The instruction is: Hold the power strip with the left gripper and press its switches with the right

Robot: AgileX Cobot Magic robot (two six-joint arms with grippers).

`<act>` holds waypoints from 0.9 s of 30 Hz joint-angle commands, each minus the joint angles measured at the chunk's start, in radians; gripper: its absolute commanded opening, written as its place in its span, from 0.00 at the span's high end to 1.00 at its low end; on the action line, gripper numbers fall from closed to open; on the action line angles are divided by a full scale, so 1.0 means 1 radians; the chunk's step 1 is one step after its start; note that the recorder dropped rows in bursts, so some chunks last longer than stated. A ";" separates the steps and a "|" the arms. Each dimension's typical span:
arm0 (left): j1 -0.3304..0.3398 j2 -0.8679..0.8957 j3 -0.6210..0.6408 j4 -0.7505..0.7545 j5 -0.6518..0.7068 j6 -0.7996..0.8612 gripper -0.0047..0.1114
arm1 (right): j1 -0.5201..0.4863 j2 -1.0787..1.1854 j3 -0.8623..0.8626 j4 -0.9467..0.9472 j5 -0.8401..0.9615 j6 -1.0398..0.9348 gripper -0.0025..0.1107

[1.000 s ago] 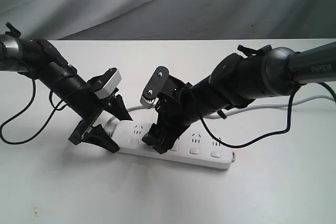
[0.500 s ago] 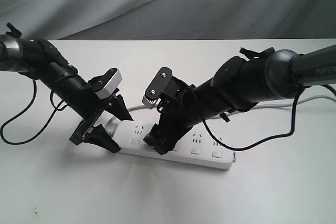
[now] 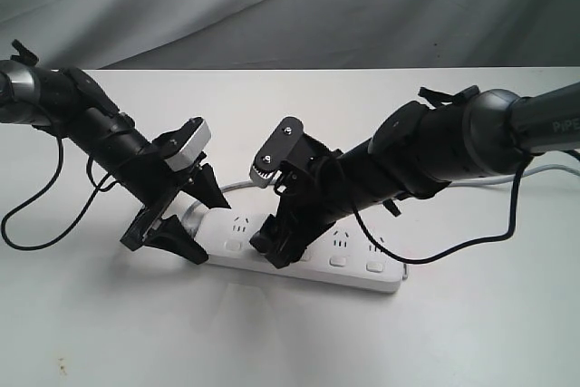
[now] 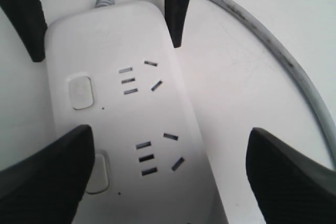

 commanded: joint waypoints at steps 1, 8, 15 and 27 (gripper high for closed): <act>-0.001 -0.004 -0.006 -0.003 -0.001 0.002 0.57 | -0.008 0.075 0.030 -0.098 -0.054 -0.031 0.33; -0.001 -0.004 -0.006 -0.003 -0.001 0.002 0.57 | -0.008 0.097 0.030 -0.087 -0.052 -0.031 0.33; -0.001 -0.004 -0.006 -0.003 -0.001 0.002 0.57 | -0.026 0.053 0.030 -0.091 -0.027 -0.031 0.33; -0.001 -0.004 -0.006 -0.003 -0.001 0.002 0.57 | -0.085 0.050 0.090 -0.091 0.036 -0.032 0.33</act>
